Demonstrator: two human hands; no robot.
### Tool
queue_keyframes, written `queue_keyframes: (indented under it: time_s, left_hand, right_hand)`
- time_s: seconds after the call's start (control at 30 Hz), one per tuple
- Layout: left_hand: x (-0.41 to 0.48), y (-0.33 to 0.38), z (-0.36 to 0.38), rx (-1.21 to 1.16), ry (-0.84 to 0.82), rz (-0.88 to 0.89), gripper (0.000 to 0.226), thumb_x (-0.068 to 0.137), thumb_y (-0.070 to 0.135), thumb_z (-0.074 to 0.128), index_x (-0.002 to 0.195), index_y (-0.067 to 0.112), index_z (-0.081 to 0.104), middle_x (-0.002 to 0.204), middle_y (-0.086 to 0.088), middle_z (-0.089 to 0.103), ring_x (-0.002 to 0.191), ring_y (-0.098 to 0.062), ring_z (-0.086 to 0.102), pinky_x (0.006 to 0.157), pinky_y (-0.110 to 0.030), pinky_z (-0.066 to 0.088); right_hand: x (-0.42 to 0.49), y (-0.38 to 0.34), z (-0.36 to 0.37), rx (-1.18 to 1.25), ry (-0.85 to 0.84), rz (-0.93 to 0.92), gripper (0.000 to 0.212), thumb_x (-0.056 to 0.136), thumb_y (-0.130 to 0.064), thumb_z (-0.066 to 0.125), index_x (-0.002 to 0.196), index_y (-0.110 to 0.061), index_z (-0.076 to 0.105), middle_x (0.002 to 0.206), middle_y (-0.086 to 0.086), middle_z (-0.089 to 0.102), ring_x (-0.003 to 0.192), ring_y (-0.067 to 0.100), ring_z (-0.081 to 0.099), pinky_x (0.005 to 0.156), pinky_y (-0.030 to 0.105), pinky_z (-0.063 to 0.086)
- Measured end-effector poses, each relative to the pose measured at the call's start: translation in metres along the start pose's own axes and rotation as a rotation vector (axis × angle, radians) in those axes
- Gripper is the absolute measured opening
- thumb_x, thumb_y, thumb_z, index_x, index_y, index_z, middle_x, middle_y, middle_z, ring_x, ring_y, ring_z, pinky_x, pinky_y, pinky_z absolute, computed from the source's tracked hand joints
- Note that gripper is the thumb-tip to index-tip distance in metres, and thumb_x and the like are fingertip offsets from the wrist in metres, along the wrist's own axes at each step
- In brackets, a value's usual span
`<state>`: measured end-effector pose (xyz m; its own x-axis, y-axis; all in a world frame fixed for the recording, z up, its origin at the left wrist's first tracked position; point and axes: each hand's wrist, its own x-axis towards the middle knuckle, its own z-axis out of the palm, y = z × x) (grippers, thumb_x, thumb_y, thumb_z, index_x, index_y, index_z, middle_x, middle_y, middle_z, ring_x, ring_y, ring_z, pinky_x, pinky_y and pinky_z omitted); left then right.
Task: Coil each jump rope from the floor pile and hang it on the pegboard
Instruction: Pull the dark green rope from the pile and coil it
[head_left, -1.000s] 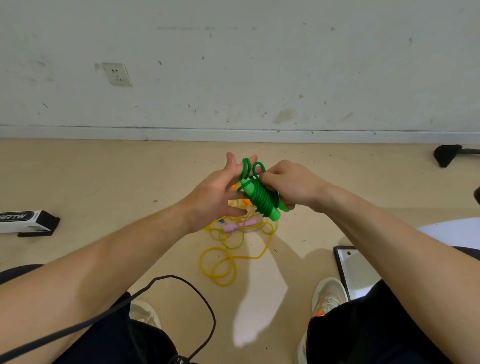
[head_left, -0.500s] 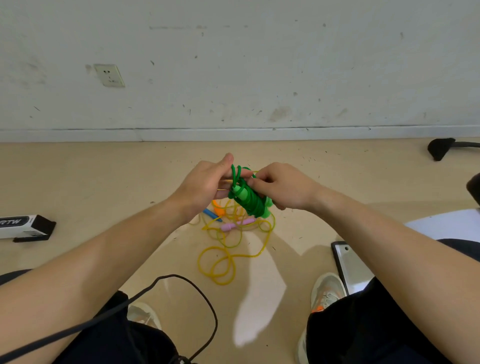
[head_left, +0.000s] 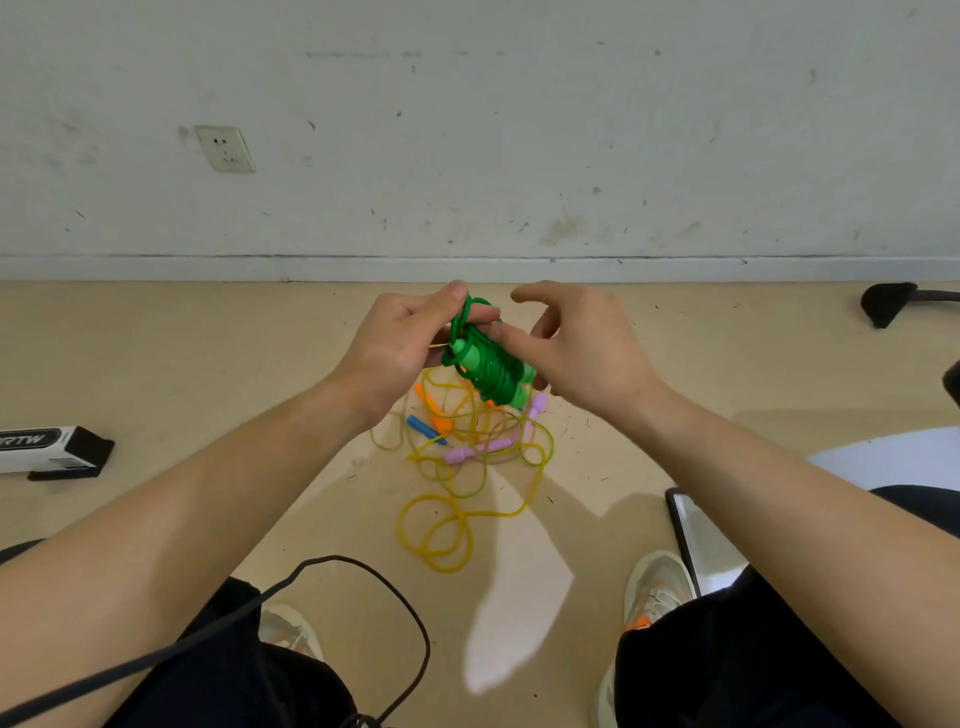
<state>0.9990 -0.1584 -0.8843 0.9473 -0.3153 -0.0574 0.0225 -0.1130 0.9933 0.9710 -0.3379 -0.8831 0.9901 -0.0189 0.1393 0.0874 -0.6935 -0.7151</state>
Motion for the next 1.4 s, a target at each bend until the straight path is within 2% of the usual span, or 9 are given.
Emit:
queue_keyframes:
  time_s: [0.07,0.13,0.23,0.33,0.5,0.7,1.03,1.27,1.4]
  left_hand:
    - [-0.001,-0.002,-0.001,0.020,-0.020,-0.002,0.037,0.105,0.033,0.044,0.095,0.020,0.078,0.095,0.001,0.078,0.088,-0.006,0.071,0.070,-0.015,0.050]
    - [-0.002,-0.003,0.001,0.027,-0.057,-0.019,0.038,0.105,0.032,0.044,0.098,0.016,0.078,0.094,-0.001,0.078,0.088,-0.007,0.071,0.068,-0.014,0.050]
    - [-0.005,-0.002,0.005,0.048,-0.170,-0.039,0.038,0.104,0.032,0.045,0.099,0.012,0.077,0.093,-0.003,0.078,0.088,-0.008,0.072,0.067,-0.012,0.049]
    - [-0.006,-0.005,0.004,0.058,-0.266,-0.032,0.039,0.098,0.037,0.048,0.096,0.012,0.078,0.090,-0.003,0.077,0.088,-0.011,0.071,0.067,-0.012,0.048]
    - [-0.006,-0.003,0.000,-0.047,-0.354,-0.052,0.042,0.096,0.035,0.048,0.096,0.006,0.078,0.089,-0.008,0.074,0.089,-0.016,0.070,0.071,-0.016,0.051]
    - [-0.005,-0.006,-0.001,-0.094,-0.396,-0.100,0.041,0.097,0.038,0.050,0.092,0.011,0.081,0.092,-0.009,0.075,0.090,-0.021,0.069,0.075,-0.026,0.054]
    - [-0.006,-0.015,0.011,-0.217,-0.218,-0.173,0.041,0.093,0.039,0.055,0.093,0.005,0.079,0.091,-0.013,0.073,0.091,-0.027,0.070,0.074,-0.028,0.056]
    - [-0.003,-0.016,0.011,-0.298,-0.126,-0.241,0.041,0.101,0.032,0.052,0.088,0.002,0.076,0.081,-0.012,0.071,0.078,-0.023,0.069,0.072,-0.031,0.058]
    - [0.002,-0.017,0.009,-0.374,-0.019,-0.303,0.032,0.099,0.029,0.058,0.089,0.002,0.073,0.080,-0.010,0.071,0.071,-0.023,0.068,0.067,-0.032,0.058]
  right_hand:
    - [0.003,0.003,-0.003,0.269,-0.099,0.126,0.021,0.092,-0.033,0.064,0.108,-0.022,0.073,0.075,-0.006,0.065,0.055,0.012,0.064,0.052,0.030,0.052]
    - [0.006,0.008,-0.004,0.314,-0.119,0.132,0.027,0.094,-0.015,0.054,0.110,-0.025,0.073,0.090,-0.007,0.063,0.067,0.013,0.063,0.054,0.028,0.052]
    - [0.009,0.010,-0.005,0.459,-0.280,0.086,0.047,0.092,0.001,0.046,0.122,-0.028,0.067,0.112,-0.002,0.069,0.092,0.008,0.064,0.081,0.030,0.055]
    - [0.008,0.013,-0.009,0.582,-0.495,0.063,0.052,0.091,0.011,0.041,0.124,-0.022,0.065,0.101,0.008,0.075,0.092,0.014,0.069,0.094,0.033,0.054]
    - [0.014,0.027,-0.016,0.683,-0.565,0.079,0.039,0.085,-0.005,0.058,0.124,-0.006,0.064,0.112,0.018,0.068,0.092,0.021,0.069,0.099,0.047,0.051]
    - [0.014,0.029,-0.011,0.676,-0.623,0.010,0.017,0.091,-0.016,0.060,0.105,-0.006,0.064,0.086,0.009,0.069,0.085,0.021,0.068,0.087,0.041,0.053]
    - [0.015,0.032,-0.004,0.618,-0.553,0.051,0.005,0.098,-0.012,0.058,0.096,-0.012,0.063,0.087,0.002,0.068,0.090,0.021,0.066,0.090,0.049,0.056]
    - [0.014,0.031,0.000,0.651,-0.477,0.075,0.009,0.101,-0.006,0.052,0.096,-0.009,0.059,0.092,0.003,0.065,0.084,0.018,0.066,0.073,0.032,0.059]
    - [0.014,0.033,0.004,0.591,-0.424,0.043,0.010,0.101,-0.005,0.053,0.094,-0.009,0.058,0.099,0.018,0.062,0.092,0.018,0.064,0.081,0.033,0.060]
